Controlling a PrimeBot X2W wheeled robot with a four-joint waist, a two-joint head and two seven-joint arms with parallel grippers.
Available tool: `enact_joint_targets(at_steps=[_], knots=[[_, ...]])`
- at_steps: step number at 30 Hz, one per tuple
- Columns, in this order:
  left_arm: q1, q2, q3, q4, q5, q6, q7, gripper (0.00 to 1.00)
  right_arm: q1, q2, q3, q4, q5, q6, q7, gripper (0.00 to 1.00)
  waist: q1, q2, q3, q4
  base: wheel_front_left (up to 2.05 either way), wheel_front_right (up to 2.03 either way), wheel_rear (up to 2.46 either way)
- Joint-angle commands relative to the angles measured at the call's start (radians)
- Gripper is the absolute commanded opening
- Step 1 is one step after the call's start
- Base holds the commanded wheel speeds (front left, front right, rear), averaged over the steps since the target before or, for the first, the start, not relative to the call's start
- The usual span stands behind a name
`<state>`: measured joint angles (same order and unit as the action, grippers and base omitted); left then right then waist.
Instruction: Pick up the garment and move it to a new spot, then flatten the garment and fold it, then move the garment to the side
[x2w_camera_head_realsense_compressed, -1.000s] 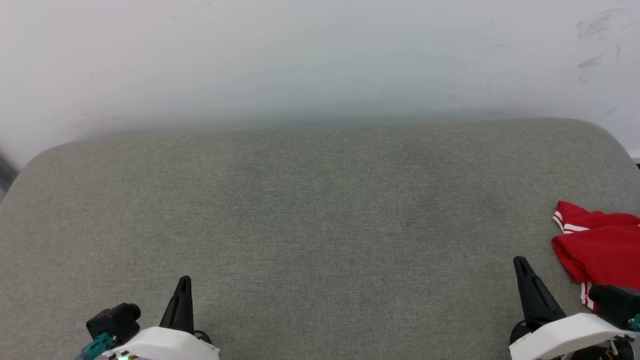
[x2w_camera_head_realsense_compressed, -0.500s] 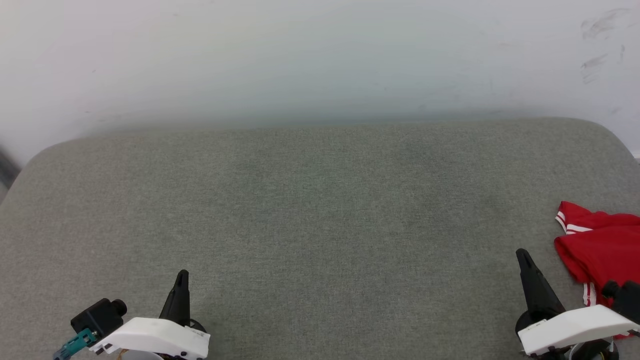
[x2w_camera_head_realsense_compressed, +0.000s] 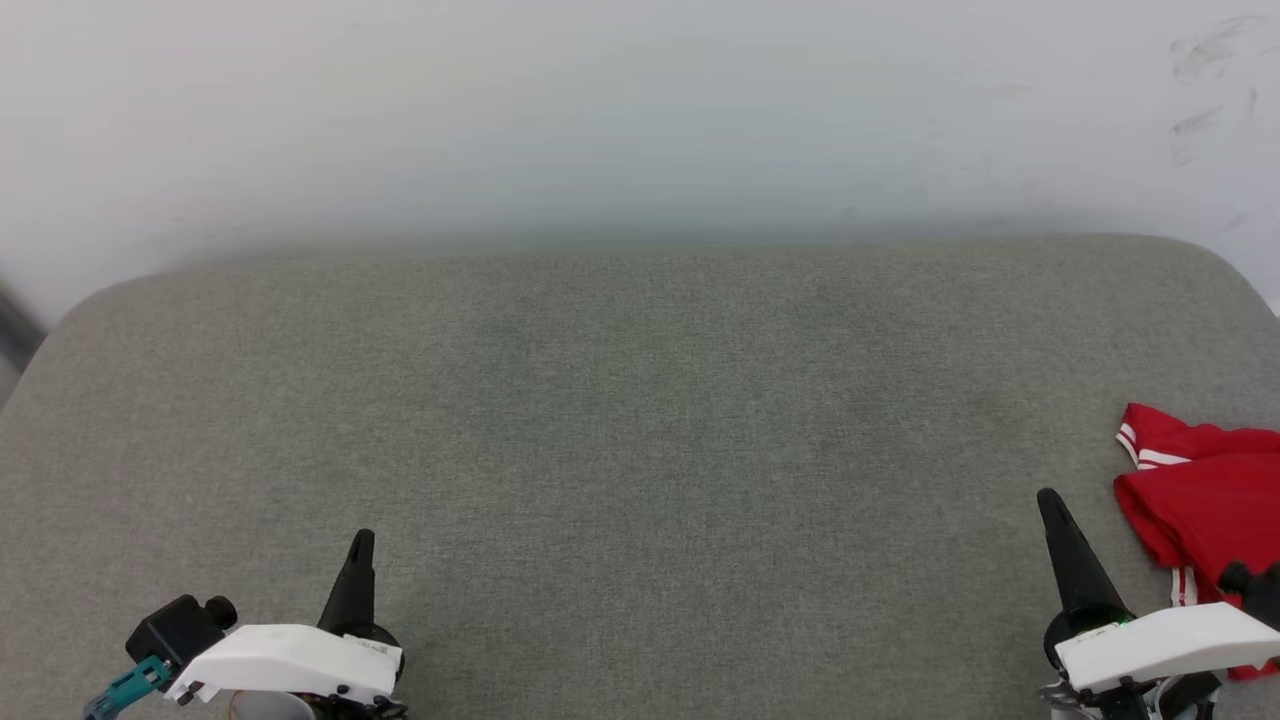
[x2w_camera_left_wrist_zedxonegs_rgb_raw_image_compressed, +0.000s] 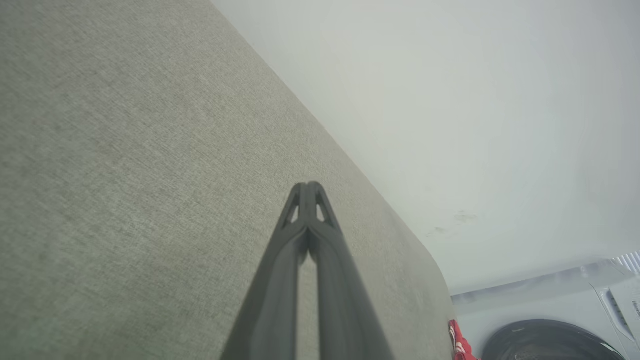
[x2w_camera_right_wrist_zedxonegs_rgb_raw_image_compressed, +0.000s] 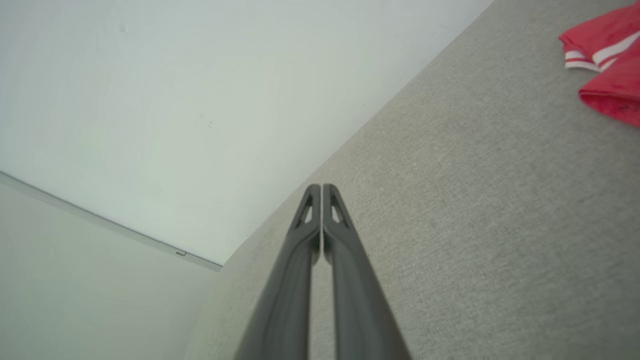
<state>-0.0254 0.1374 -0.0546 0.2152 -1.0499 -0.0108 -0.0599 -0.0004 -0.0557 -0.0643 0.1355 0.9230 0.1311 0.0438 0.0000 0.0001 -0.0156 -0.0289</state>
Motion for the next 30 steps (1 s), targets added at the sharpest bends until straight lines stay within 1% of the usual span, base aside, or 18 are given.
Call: enact_joint_targets(at_steps=[1,30], knots=[[-0.026,-0.002,0.012,-0.008,-0.023,-0.010,0.007,0.00,-0.027,-0.006,-0.003,-0.003,0.031,0.000,0.002,0.00,0.0000,-0.0001,0.000,0.001,0.00,0.00,0.00],[-0.056,-0.041,0.086,0.010,-0.279,-0.064,0.085,0.00,-0.070,-0.005,-0.021,0.049,0.346,0.000,0.031,0.00,0.0000,-0.0001,0.008,0.012,0.00,0.00,0.00]])
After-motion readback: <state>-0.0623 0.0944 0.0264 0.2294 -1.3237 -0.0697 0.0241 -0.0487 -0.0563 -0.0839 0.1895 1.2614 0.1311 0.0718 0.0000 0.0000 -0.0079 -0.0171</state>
